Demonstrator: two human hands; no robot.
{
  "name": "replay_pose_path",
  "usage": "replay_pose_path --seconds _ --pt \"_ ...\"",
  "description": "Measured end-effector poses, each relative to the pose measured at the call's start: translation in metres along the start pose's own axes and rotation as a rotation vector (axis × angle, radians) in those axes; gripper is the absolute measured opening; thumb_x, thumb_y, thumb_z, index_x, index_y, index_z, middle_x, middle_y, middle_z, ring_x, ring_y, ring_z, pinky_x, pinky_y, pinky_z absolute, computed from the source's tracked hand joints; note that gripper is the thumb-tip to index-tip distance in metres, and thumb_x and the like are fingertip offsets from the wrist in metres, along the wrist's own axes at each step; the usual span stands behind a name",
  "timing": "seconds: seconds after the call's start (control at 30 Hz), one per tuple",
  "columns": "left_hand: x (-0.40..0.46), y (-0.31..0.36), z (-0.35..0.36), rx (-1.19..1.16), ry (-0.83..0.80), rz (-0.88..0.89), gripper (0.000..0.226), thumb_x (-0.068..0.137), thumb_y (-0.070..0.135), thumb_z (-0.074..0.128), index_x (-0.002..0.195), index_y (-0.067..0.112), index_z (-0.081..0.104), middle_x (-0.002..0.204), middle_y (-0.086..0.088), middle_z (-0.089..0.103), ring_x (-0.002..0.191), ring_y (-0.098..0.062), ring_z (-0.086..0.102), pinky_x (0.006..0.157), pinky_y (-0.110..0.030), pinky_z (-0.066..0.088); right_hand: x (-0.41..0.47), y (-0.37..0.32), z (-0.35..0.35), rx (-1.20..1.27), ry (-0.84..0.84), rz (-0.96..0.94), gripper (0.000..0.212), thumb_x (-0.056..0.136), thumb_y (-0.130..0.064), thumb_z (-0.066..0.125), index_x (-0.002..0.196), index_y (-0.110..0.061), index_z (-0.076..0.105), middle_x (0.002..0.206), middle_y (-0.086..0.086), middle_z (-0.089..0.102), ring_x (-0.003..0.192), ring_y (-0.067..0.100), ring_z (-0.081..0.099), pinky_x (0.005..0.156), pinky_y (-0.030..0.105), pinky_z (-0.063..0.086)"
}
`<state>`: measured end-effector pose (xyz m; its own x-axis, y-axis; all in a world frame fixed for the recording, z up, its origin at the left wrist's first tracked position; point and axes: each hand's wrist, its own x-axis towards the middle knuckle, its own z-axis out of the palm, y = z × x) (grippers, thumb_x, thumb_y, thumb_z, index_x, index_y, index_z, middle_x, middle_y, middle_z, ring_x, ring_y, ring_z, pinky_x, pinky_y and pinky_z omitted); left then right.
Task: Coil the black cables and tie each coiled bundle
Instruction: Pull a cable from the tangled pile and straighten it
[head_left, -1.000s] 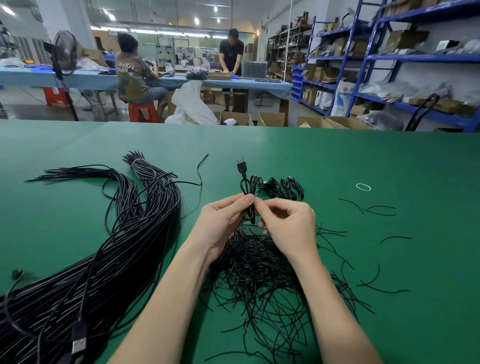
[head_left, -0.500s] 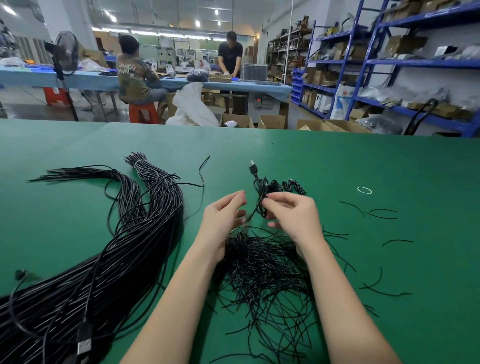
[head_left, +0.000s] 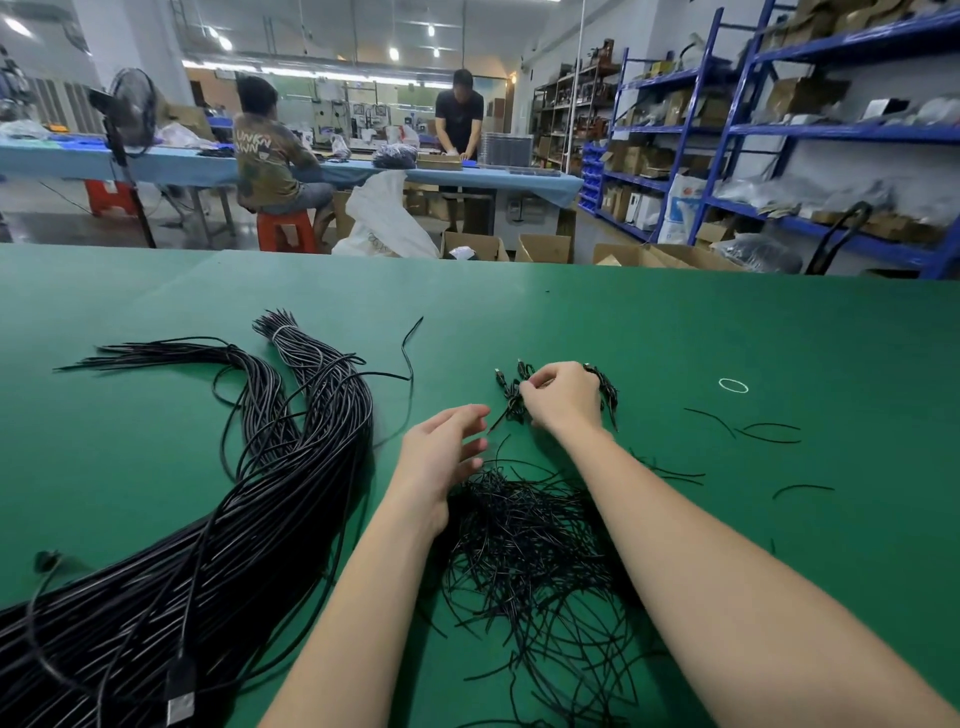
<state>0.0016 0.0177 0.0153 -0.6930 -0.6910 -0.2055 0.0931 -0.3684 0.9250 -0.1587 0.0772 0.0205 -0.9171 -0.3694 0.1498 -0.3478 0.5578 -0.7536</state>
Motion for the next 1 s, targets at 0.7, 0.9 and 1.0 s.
replay_pose_path --seconds 0.7,0.9,1.0 --pt "-0.009 0.001 0.002 0.140 0.035 0.036 0.019 0.095 0.014 0.059 0.107 0.010 0.074 0.092 0.001 0.070 0.070 -0.011 0.061 0.063 -0.023 0.046 -0.098 -0.009 -0.025 0.140 -0.058 -0.301 0.009 0.087 -0.030 0.071 0.080 -0.035 0.074 0.075 -0.019 0.071 0.070 -0.001 0.062 0.066 0.020 0.049" --pt "-0.012 0.003 -0.004 -0.023 0.009 0.034 0.024 0.098 0.008 0.047 0.085 0.016 0.066 0.081 -0.006 0.060 0.068 -0.017 0.052 0.056 -0.026 0.037 -0.112 -0.062 -0.011 -0.040 -0.167 -0.636 0.012 0.086 -0.028 0.066 0.091 -0.035 0.076 0.088 -0.016 0.072 0.095 0.013 0.062 0.086 0.034 0.053" --pt "-0.011 0.003 -0.006 -0.258 0.045 0.022 0.028 0.104 0.018 0.035 0.094 0.018 0.061 0.087 -0.009 0.057 0.076 -0.021 0.052 0.063 -0.030 0.036 -0.105 -0.095 -0.003 -0.104 -0.379 -0.678 0.018 0.089 -0.021 0.066 0.097 -0.034 0.076 0.093 -0.016 0.072 0.096 0.013 0.064 0.093 0.036 0.054"
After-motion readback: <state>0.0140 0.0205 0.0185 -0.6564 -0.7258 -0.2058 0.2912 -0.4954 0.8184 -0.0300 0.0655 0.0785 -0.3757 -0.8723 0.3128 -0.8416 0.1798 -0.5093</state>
